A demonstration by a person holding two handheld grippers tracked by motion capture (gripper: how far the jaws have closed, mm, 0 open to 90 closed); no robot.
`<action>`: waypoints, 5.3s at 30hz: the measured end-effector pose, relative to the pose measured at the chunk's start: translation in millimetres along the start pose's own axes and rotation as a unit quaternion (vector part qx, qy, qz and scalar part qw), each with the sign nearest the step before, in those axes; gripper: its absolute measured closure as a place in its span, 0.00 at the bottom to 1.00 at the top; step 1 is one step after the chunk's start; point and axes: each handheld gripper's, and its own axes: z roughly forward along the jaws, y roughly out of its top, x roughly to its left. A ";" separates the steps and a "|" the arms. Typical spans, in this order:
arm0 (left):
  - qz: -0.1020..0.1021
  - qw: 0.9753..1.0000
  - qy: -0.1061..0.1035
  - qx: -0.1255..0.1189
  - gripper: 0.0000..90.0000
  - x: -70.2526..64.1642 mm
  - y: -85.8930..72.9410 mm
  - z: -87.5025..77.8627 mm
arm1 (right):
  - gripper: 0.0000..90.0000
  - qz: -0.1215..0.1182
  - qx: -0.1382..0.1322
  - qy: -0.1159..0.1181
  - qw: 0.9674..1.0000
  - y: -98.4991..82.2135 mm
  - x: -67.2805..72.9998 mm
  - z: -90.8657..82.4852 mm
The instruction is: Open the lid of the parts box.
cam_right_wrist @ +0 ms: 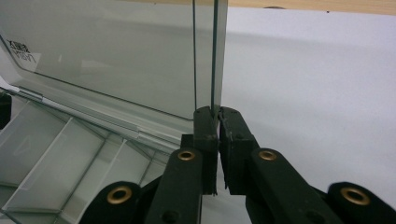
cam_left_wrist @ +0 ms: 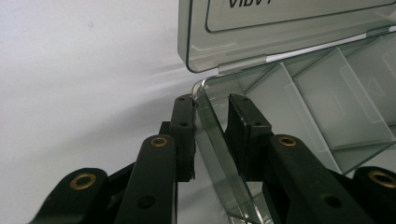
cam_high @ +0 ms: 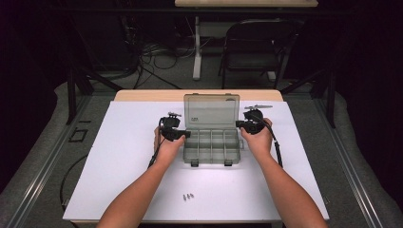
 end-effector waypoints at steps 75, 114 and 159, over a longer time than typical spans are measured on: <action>0.001 1.000 0.026 -0.004 0.82 -5.8 0.1 3.2 | 0.92 0.064 0.006 0.006 0.998 -3.5 -6.9 18.5; 0.043 0.998 0.018 -0.041 0.54 2.5 -1.8 -53.9 | 0.70 -0.096 -0.027 -0.001 0.995 2.4 22.5 -38.3; 0.085 0.990 0.034 -0.110 0.33 32.8 -96.0 -138.9 | 0.35 -0.145 -0.062 -0.015 0.987 -78.5 30.3 -120.1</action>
